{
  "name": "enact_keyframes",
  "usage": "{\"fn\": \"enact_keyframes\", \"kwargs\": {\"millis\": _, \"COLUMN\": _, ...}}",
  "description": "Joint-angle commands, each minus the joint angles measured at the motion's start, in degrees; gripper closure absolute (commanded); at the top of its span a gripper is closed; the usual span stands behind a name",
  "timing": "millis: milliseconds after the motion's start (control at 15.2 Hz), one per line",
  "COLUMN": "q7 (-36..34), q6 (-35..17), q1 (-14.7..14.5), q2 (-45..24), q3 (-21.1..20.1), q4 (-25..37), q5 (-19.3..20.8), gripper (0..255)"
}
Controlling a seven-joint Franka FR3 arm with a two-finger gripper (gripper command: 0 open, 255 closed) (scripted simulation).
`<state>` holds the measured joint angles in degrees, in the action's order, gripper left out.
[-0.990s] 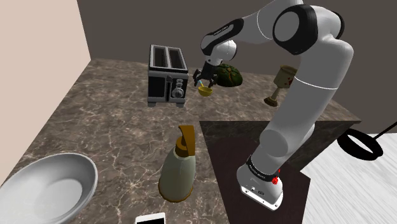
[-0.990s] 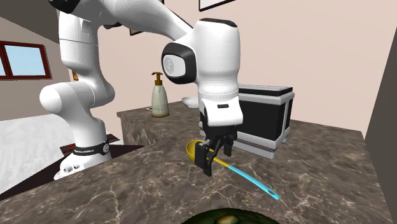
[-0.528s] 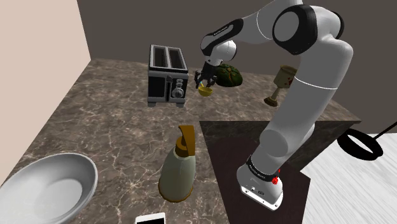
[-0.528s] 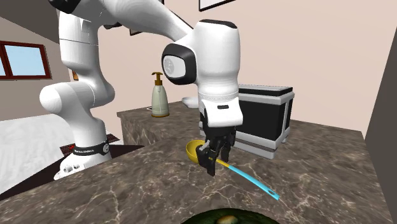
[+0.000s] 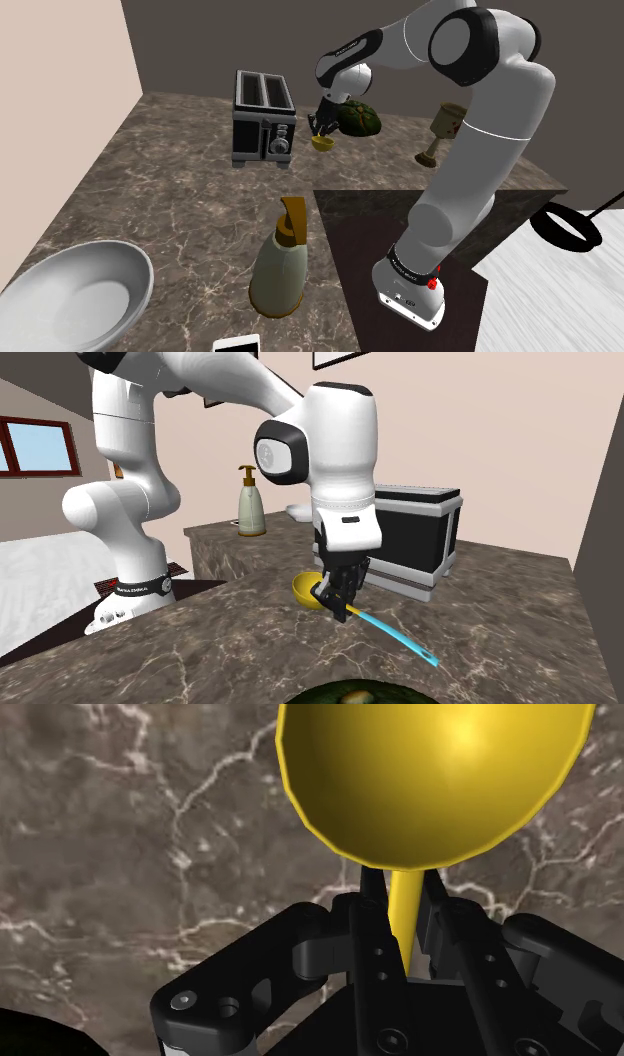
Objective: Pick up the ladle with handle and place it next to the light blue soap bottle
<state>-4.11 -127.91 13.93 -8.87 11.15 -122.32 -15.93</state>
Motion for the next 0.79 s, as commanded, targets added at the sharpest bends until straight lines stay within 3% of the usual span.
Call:
{"fn": "enact_keyframes", "kwargs": {"millis": 0, "q7": 0.00, "q6": -0.03, "q1": 0.00, "q2": -0.06, "q3": 0.00, "q4": -0.02, "q5": 0.00, "gripper": 255}}
{"fn": "enact_keyframes", "kwargs": {"millis": 726, "q7": -2.61, "q6": 7.45, "q1": -0.11, "q2": 4.39, "q3": 0.39, "q4": 3.39, "q5": 2.37, "gripper": 255}}
